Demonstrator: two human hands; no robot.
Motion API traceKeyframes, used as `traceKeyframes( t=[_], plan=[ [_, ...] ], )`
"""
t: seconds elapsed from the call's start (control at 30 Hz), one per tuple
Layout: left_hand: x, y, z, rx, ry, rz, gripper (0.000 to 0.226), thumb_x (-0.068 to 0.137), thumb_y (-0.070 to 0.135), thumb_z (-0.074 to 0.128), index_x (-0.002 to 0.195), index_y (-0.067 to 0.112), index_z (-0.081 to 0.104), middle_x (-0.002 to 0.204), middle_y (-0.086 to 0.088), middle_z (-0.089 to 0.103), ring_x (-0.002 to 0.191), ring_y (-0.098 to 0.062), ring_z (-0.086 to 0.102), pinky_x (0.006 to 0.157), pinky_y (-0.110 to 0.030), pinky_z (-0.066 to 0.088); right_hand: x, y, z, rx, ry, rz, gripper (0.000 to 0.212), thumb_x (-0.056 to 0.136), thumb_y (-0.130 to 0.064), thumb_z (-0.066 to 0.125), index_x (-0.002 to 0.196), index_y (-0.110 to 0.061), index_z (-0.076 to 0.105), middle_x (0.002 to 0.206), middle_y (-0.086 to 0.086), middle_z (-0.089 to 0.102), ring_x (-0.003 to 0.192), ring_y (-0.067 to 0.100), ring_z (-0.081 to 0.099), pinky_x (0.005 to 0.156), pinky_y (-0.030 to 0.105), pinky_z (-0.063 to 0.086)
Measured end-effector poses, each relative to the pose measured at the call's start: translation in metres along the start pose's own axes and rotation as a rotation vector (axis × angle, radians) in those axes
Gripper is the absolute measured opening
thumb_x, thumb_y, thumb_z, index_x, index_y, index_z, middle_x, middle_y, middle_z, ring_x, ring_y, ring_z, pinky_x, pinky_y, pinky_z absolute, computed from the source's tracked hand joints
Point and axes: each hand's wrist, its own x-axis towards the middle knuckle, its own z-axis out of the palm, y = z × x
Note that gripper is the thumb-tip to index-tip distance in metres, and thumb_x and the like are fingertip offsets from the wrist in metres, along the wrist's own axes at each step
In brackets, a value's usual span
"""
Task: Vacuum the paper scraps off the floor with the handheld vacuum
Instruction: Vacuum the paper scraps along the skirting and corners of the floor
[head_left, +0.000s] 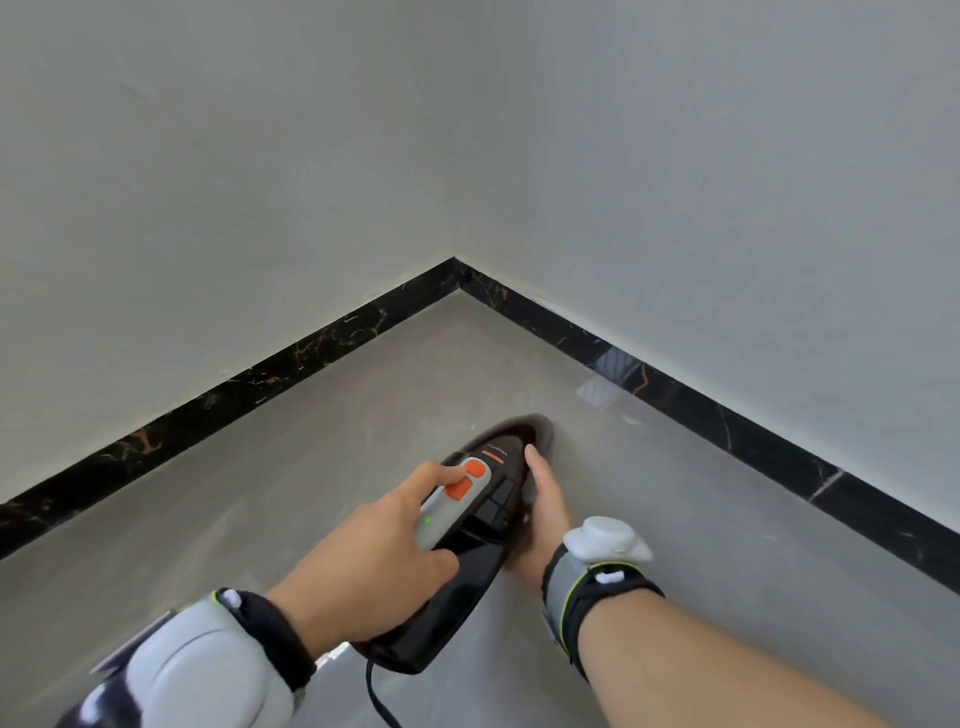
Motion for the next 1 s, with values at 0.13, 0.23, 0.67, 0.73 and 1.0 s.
traceKeyframes(
  t=[0.13,0.23,0.67,0.73,1.0],
  plan=[
    [0.029,0.013,0.009,0.049,0.018,0.043,0.056,0.089,0.020,0.057,0.132,0.050,0.035,0.069,0.004,0.055,0.047,-0.014,0.049,0.041,-0.017,0.037,0.004,-0.011,-0.005,0.062,0.007,-0.067,0.068,0.089,-0.064,0.059,0.102,-0.002,0.082,0.108,0.024,0.077,0.085,0.037,0.078,0.090,0.047,0.053],
    [0.045,0.020,0.018,0.073,0.023,0.085,0.059,0.088,0.020,0.057,0.136,0.047,0.035,0.073,0.009,0.053,0.054,-0.009,0.051,0.046,-0.018,0.036,0.007,-0.016,-0.008,0.100,0.012,-0.097,0.066,0.089,-0.064,0.059,0.092,-0.003,0.084,0.102,0.022,0.078,0.081,0.035,0.079,0.090,0.047,0.053],
    [0.022,0.040,-0.001,0.073,-0.183,0.055,0.057,0.088,0.018,0.055,0.127,0.055,0.036,0.064,-0.003,0.054,0.048,-0.022,0.047,0.041,-0.025,0.043,-0.013,-0.024,-0.037,0.098,0.004,-0.087,0.084,0.086,-0.074,0.055,0.124,-0.001,0.070,0.118,0.029,0.072,0.091,0.043,0.077,0.088,0.051,0.051],
    [0.015,0.048,-0.006,0.107,-0.217,0.057,0.057,0.087,0.018,0.055,0.125,0.055,0.037,0.063,-0.002,0.054,0.048,-0.022,0.046,0.042,-0.025,0.042,-0.019,-0.021,-0.046,0.065,0.031,-0.080,0.089,0.083,-0.079,0.054,0.130,-0.005,0.068,0.125,0.027,0.070,0.104,0.044,0.074,0.096,0.051,0.052],
    [0.014,0.081,0.011,0.218,-0.230,0.104,0.057,0.088,0.019,0.056,0.129,0.052,0.036,0.080,-0.007,0.063,0.056,-0.027,0.054,0.048,-0.033,0.053,-0.036,-0.018,-0.070,0.094,0.103,-0.075,0.104,0.059,-0.084,0.074,0.135,-0.013,0.066,0.133,0.021,0.068,0.122,0.041,0.066,0.110,0.054,0.047]
  ],
)
